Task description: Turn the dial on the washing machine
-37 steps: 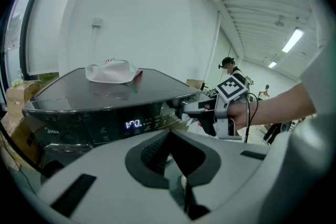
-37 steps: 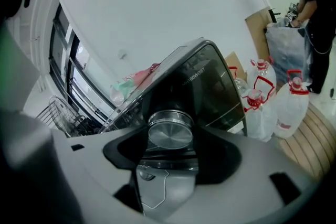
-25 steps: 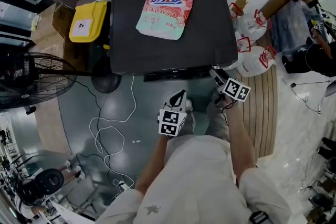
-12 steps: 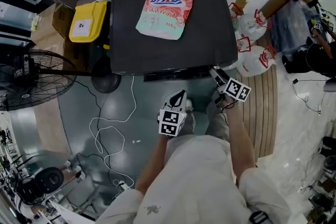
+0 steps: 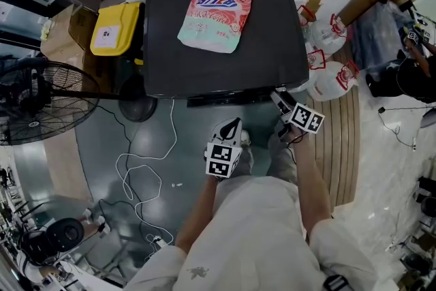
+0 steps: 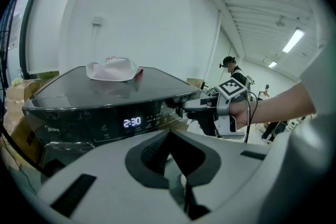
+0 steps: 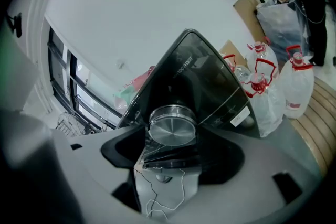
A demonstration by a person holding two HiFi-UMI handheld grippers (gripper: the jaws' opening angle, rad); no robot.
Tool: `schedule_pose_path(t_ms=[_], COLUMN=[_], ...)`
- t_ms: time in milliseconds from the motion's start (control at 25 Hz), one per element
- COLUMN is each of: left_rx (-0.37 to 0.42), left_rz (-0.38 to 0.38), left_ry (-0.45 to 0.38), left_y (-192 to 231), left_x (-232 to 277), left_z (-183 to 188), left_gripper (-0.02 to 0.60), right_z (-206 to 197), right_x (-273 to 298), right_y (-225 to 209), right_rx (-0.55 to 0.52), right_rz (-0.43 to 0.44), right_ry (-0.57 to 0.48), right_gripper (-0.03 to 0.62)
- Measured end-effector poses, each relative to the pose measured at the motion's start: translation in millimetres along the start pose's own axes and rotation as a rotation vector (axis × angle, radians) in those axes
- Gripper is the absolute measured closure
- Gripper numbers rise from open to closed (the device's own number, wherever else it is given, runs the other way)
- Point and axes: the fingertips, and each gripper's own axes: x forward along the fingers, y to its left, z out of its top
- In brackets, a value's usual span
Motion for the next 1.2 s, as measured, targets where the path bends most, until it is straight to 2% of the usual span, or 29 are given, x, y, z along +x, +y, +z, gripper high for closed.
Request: schedule_pose_path(t_ms=[160, 400, 640, 760, 1000, 1120, 1200], left_rx=[-0.004, 0.000, 0.014, 0.019, 0.034, 0.038, 0.040], left_rz=[0.004, 0.008, 0.004, 0.002, 0.009, 0.012, 0.009], left_ry=[0.003, -0.012, -0.033, -0.044, -0.075, -0.098, -0.112], left_y=[2.4, 9.8, 13.1, 14.5, 20.2, 22.8, 23.1], left_x=[-0.9, -2.1, -4.9, -7.3, -16.2, -21.7, -24.6], left_z=[-1.5, 4.6, 13.8, 19.6, 32.4, 39.2, 44.1], left_gripper=[0.569, 0.569, 0.569, 0.569, 0.569, 0.569, 0.569], right_z=[-5.9, -2.4, 0.4, 1.1, -0.7, -4.3, -8.0], right_x=[-5.1, -25.2, -41.2, -46.7, -58.9, -64.4, -65.7], right_y=[1.1, 6.4, 50.5, 73.5, 107.9, 120.2, 125.4], right_rx=[-0.074, -0.252, -0.586, -0.712, -0.842, -0.875, -0.891], right_rz=[-0.025, -0.103, -0.104, -0.085, -0.052, -0.038, -0.029], right_ry=[0.026, 0.016, -0.007, -0.027, -0.060, -0.070, -0.067], right_gripper=[0.269, 0.296, 0.429, 0.479, 0.544, 0.586, 0.586])
